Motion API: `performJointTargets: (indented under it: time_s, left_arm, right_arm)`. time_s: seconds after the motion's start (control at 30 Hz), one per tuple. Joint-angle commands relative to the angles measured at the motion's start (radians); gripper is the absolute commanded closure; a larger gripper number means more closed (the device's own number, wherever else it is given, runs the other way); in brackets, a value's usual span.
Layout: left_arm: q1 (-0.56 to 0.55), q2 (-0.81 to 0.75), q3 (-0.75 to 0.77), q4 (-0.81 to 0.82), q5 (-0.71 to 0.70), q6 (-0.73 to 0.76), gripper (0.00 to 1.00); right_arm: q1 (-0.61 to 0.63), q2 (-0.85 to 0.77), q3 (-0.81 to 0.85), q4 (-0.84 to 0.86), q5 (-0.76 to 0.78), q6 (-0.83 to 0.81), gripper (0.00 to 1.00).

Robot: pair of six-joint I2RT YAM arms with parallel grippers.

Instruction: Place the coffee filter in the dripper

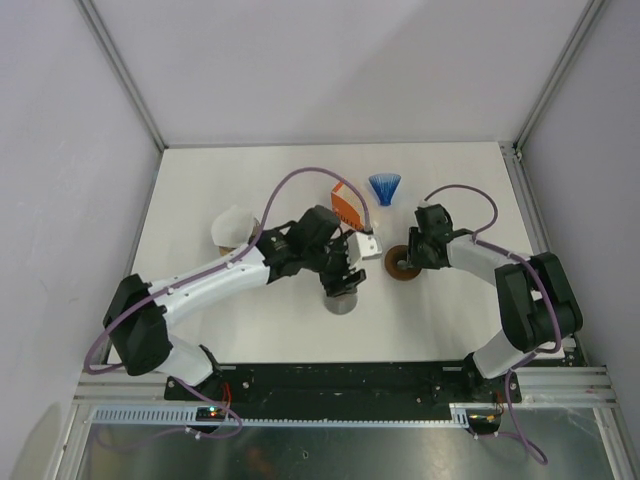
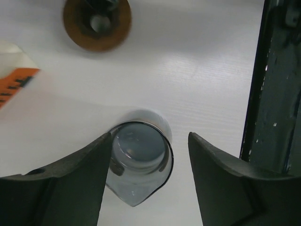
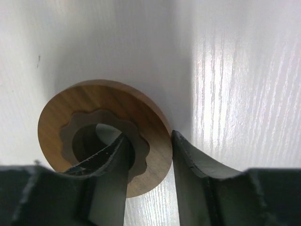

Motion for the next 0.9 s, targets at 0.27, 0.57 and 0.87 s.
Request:
performJointTargets:
  time_s: [0.27,0.57,0.87]
  left_arm:
    - [0.211,-0.078,0.247,-0.15,0.015,-0.116,0.26]
    - [0.462,-0.122,0.202,-0.143,0.126,-0.179,0.25]
    - [0.586,-0.156,0.147,-0.129,0.195,-0.207,0.24]
  right_arm:
    - [-0.008,-0.157,0.045,-0.082,-0.024,-0.015,0.98]
    - [0.108,-0.355,0.29,-0.342,-0.149,-0.078,1.0]
    - [0.38,-0.163,0.568,-0.52,-0.095,-0.151,0.95]
